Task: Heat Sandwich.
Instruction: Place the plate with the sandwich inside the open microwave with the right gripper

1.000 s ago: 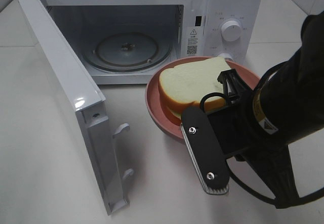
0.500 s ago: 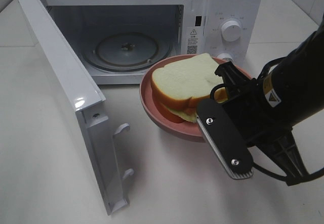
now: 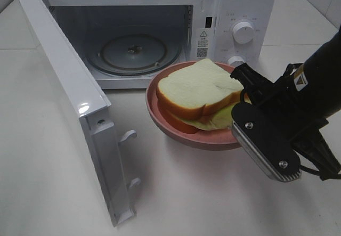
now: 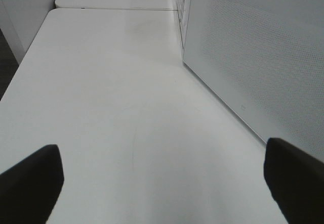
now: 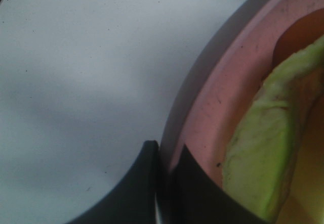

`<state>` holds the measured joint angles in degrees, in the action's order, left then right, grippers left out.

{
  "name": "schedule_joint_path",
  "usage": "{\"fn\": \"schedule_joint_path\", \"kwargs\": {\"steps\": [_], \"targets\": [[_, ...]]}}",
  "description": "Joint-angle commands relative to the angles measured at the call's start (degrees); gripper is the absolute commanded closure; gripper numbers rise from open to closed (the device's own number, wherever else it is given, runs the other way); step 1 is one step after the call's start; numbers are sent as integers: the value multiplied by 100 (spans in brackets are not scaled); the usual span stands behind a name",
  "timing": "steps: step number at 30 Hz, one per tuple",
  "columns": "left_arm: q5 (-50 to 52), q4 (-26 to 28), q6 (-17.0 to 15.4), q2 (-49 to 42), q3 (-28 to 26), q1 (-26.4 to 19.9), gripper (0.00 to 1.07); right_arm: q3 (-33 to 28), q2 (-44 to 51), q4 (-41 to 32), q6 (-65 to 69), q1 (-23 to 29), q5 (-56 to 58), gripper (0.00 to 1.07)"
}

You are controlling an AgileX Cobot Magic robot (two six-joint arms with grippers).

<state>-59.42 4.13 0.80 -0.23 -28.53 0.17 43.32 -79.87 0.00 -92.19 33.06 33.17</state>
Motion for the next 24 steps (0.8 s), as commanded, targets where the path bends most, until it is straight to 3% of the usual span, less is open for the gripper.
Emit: {"fn": "schedule_joint_path", "kwargs": {"steps": [1,15,24], "targets": [[17,-6,-6,-138,17,0,5,6,40,-80,-252,-46,-201,106],[17,-6,-6,-138,17,0,5,103,-11,-69,-298,57,-378,106],[17,-6,-6,-138,17,0,5,630,-567,-74,-298,286,-372,107]]}}
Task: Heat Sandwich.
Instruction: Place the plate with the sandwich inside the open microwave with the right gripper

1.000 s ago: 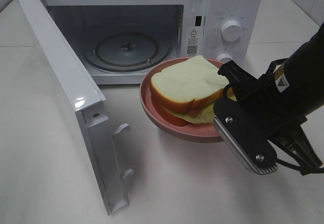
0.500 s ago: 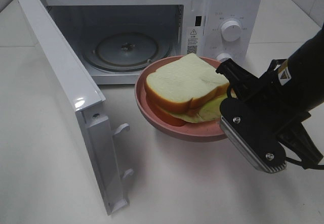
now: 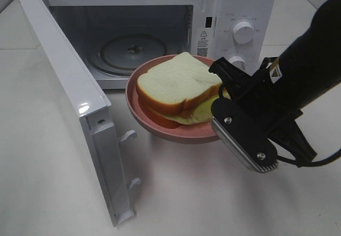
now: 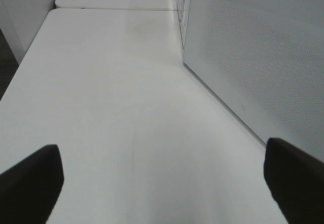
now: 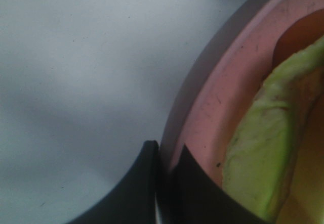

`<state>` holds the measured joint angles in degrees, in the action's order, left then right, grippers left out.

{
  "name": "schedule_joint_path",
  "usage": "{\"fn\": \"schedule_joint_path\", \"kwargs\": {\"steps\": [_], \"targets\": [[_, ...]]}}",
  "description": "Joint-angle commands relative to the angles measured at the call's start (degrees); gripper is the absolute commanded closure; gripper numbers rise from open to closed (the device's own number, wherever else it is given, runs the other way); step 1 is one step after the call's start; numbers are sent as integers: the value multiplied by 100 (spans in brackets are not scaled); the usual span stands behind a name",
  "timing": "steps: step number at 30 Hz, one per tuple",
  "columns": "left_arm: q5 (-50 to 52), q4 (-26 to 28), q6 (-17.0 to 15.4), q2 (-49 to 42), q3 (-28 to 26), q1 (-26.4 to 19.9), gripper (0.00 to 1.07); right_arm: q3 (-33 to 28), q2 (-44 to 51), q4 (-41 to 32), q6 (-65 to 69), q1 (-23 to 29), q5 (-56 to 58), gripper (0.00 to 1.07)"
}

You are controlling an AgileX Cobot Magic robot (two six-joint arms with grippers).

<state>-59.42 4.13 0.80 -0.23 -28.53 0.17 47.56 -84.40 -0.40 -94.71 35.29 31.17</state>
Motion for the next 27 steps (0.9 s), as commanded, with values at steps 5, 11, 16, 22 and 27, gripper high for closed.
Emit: {"fn": "schedule_joint_path", "kwargs": {"steps": [5,11,16,22,27], "targets": [[17,-6,-6,-138,17,0,5,544,-407,-57,-46,86,-178,107],[17,-6,-6,-138,17,0,5,854,-670,-143,-46,86,-183,107],[17,-6,-6,-138,17,0,5,1134,-934,-166,-52,86,-178,107],[17,-6,-6,-138,17,0,5,1599,-1335,-178,-46,86,-178,107],[17,-6,-6,-138,17,0,5,1891,-1610,-183,-40,149,-178,107]]}}
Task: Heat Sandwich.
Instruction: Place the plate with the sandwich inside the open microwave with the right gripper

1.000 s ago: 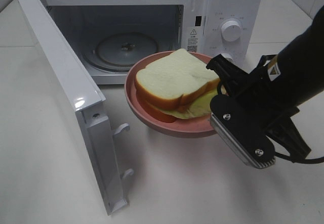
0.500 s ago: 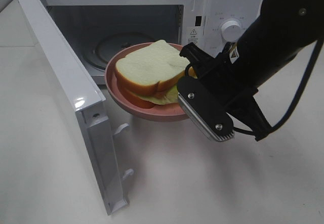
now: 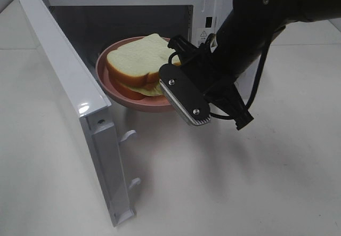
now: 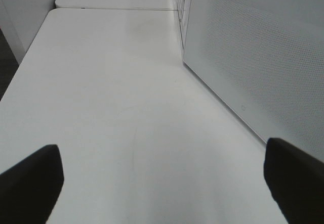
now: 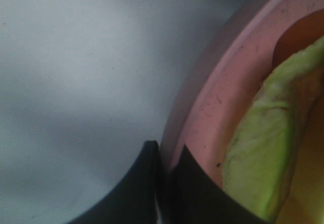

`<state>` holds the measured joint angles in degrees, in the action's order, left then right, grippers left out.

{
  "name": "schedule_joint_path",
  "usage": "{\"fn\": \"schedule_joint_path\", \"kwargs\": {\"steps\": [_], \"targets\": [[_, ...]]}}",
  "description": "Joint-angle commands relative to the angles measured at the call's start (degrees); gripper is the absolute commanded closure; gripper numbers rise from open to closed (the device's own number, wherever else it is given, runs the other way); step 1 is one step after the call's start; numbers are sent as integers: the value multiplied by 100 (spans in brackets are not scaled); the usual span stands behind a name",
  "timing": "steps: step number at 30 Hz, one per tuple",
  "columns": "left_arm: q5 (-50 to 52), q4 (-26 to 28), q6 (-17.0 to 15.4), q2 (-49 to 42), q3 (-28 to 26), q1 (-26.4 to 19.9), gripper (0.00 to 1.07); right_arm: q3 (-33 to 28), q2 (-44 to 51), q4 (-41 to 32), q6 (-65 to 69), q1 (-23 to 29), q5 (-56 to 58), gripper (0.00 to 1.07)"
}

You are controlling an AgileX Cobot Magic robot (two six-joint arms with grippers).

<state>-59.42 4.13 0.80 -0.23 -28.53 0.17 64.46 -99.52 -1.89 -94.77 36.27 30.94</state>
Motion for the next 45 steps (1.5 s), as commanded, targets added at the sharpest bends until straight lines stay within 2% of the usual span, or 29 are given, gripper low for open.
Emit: {"fn": "schedule_joint_path", "kwargs": {"steps": [1,12,16,22,33,45], "targets": [[17,-6,-6,-138,17,0,5,252,-160,-40,-23,52,-155,107],[17,-6,-6,-138,17,0,5,825,-659,-143,57,52,-120,107],[17,-6,-6,-138,17,0,5,1301,-974,-138,332,52,29,107],[17,-6,-6,-138,17,0,5,1662,-1209,-109,527,52,97,107],[17,-6,0,-138,17,0,5,2441,-1690,292,1324,52,321,106],[17,-6,0,-138,17,0,5,3180,-2286,361,1736,52,670,105]]}}
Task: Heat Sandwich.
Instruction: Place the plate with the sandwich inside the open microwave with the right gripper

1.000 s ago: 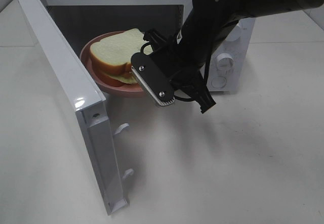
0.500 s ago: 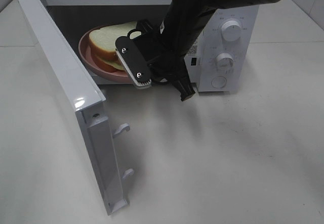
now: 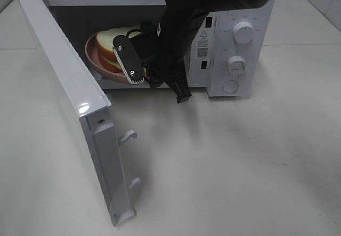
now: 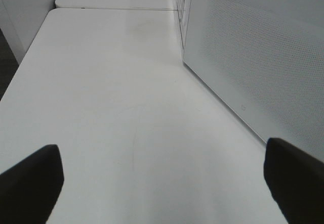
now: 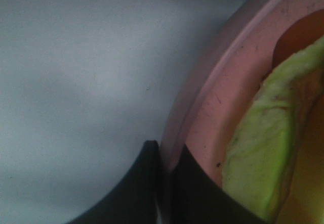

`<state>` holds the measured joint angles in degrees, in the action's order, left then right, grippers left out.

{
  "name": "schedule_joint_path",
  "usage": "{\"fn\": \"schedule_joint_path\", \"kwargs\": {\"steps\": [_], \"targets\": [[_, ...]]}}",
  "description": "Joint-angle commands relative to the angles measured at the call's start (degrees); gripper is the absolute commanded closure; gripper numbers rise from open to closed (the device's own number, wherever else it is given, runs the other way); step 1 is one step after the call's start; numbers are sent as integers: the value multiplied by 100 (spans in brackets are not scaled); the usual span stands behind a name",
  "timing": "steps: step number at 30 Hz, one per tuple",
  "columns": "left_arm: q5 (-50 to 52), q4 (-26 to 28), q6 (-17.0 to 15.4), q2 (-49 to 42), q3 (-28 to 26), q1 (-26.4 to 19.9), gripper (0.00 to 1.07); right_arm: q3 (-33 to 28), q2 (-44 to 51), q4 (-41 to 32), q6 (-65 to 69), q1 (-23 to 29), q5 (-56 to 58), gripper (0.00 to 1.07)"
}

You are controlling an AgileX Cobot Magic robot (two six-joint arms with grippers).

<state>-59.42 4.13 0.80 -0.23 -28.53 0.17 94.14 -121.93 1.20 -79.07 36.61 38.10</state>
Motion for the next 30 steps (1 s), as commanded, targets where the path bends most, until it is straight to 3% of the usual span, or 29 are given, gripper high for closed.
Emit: {"fn": "schedule_joint_path", "kwargs": {"steps": [1,16,30], "targets": [[17,-6,0,-138,17,0,5,275,-92,120,223,17,-6,105],[17,-6,0,-138,17,0,5,1186,-630,418,521,0,23,104],[17,-6,0,-138,17,0,5,1587,-968,470,521,-115,-172,101]]}}
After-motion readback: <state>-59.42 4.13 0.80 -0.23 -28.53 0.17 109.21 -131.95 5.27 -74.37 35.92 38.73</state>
